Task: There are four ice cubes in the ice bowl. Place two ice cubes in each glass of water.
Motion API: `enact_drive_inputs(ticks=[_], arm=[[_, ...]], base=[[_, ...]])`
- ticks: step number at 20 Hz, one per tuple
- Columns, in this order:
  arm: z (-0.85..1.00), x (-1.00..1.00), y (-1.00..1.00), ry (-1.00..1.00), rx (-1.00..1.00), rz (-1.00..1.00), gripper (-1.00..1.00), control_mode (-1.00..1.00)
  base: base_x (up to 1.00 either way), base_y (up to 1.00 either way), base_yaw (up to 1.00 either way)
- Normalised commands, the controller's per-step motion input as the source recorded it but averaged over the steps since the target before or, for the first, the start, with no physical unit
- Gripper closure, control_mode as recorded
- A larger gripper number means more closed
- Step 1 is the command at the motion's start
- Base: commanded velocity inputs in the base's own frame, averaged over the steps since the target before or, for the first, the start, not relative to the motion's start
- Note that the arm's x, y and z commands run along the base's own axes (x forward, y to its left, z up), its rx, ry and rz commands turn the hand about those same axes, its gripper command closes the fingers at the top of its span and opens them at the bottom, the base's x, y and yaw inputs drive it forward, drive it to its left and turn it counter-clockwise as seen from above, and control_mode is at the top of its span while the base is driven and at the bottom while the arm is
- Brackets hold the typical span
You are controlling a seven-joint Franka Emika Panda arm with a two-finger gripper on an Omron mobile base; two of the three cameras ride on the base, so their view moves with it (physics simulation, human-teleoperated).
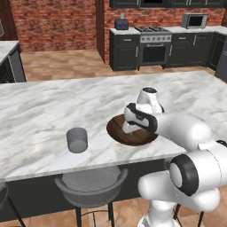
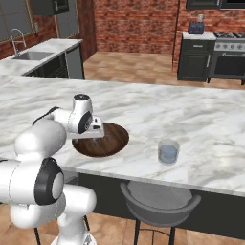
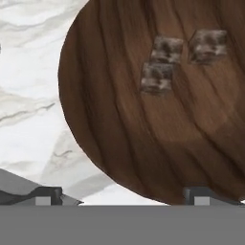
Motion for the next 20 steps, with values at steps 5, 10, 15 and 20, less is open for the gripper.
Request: enact_drive_inputs(ticks=[5,10,15,20], arm=[[-0.13,0.33,0.0,0.0,0.0,-0.02,-1.0,-1.0],[-0.28,0.27,-0.04,0.01,0.01,-0.01,-1.0,-1.0],[-0.3,0.26,-0.03,0.0,0.01,0.0,-1.0,-1.0],[-0.25,0.31,0.0,0.02,0.0,-0.01,-1.0,-1.0]], base=[[0.0,0.0,0.0],[0.0,0.0,0.0],[0.0,0.0,0.0],[0.0,0.0,0.0]])
